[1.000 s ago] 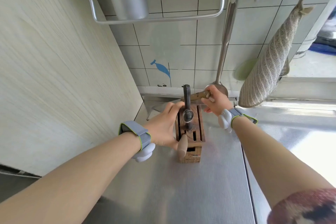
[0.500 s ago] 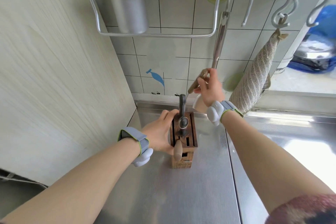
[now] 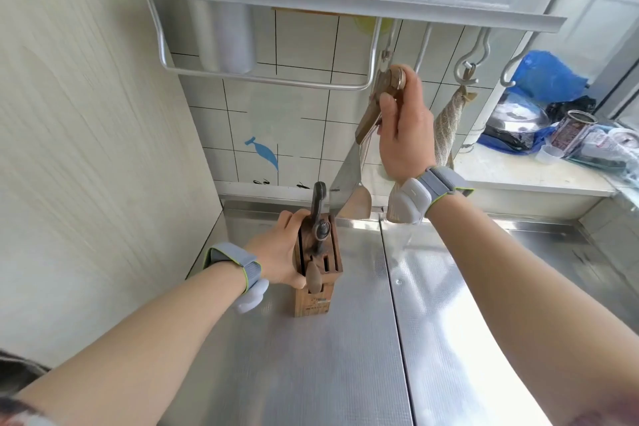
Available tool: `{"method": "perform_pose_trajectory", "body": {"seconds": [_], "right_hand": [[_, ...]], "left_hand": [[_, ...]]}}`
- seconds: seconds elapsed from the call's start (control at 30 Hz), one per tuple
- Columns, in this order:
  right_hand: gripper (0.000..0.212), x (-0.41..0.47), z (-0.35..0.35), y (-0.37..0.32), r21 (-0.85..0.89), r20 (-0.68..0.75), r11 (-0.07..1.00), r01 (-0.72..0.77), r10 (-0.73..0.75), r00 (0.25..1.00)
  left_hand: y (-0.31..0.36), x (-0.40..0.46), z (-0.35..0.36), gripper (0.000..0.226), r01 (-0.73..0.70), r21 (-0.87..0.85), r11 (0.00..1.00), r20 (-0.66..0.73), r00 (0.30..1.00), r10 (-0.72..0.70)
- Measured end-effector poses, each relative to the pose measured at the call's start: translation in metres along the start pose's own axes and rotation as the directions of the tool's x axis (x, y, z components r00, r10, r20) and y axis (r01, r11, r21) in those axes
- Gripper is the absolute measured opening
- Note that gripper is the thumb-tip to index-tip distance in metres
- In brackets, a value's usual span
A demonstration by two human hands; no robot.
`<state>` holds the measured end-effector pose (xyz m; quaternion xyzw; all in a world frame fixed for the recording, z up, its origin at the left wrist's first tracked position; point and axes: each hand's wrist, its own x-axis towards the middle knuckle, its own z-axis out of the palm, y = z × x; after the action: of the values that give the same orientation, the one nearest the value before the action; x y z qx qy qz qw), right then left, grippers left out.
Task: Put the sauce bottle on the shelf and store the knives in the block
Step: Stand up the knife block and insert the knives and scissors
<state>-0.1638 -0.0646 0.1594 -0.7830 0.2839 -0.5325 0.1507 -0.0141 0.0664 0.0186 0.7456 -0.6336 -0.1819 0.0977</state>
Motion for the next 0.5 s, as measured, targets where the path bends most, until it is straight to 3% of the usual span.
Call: {"method": "perform_pose_trajectory", "body": {"seconds": [0.17, 0.5], "right_hand": [[0.04, 0.003, -0.019, -0.023, -0.067, -0.022, 0.989, 0.134, -0.136, 0.991], [0.038, 0.005, -0.049, -0.063, -0.011, -0.052, 0.989, 0.144, -0.145, 0.988]], "left_hand": [[0.001, 0.0, -0.002, 0.098, 0.009, 0.031, 0.999, 0.0, 1.0, -0.009], [0.0, 0.0, -0.003, 0.098, -0.046, 0.051, 0.998, 0.005, 0.999, 0.046]]}}
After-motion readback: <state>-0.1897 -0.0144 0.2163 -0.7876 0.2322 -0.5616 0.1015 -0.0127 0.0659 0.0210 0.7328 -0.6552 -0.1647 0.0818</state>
